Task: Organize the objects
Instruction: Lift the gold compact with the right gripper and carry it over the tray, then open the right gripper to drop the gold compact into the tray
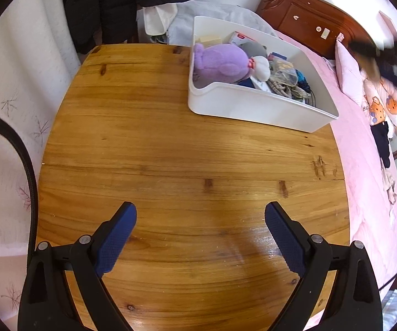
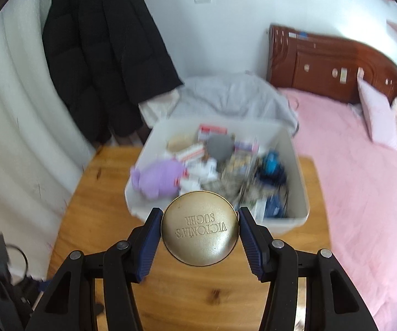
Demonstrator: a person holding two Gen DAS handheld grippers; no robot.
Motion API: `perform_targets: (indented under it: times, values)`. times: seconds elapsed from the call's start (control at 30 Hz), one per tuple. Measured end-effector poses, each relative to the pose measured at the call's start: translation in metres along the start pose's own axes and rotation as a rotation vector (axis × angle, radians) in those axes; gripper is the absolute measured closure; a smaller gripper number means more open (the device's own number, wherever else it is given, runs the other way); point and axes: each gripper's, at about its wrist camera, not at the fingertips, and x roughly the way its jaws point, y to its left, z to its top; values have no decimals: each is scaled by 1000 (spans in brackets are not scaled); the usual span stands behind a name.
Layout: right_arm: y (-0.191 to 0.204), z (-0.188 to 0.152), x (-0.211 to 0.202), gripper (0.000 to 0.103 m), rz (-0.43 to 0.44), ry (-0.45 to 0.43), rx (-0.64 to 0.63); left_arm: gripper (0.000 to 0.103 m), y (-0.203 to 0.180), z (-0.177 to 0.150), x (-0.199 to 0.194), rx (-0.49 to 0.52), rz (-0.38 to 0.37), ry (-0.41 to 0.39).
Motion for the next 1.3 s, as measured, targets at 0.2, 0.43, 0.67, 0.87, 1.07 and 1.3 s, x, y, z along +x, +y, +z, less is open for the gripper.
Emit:
perform_targets:
  times: [0.2,0.43,0.67,0.87,1.07,1.3]
  values:
    - [0,51,-16,47,-14,-73,-27,8,-5,2,-1,28,-7,-7]
    - [13,94,-3,47,-45,-115,-58,8,-5,8,0,64,-9,-9]
    - [26,115,54,47,-78,-70,-67,8,3,11,8,80,-19,17]
    - [36,115,104,47,-136,5,-91,8,15,13,13,85,-30,44]
    - [37,108,132,46,-204,62,-80,8,24,15,13,104,-51,57]
    - [42,95,108,33,-256,33,-95,8,28,14,6,147,-87,64]
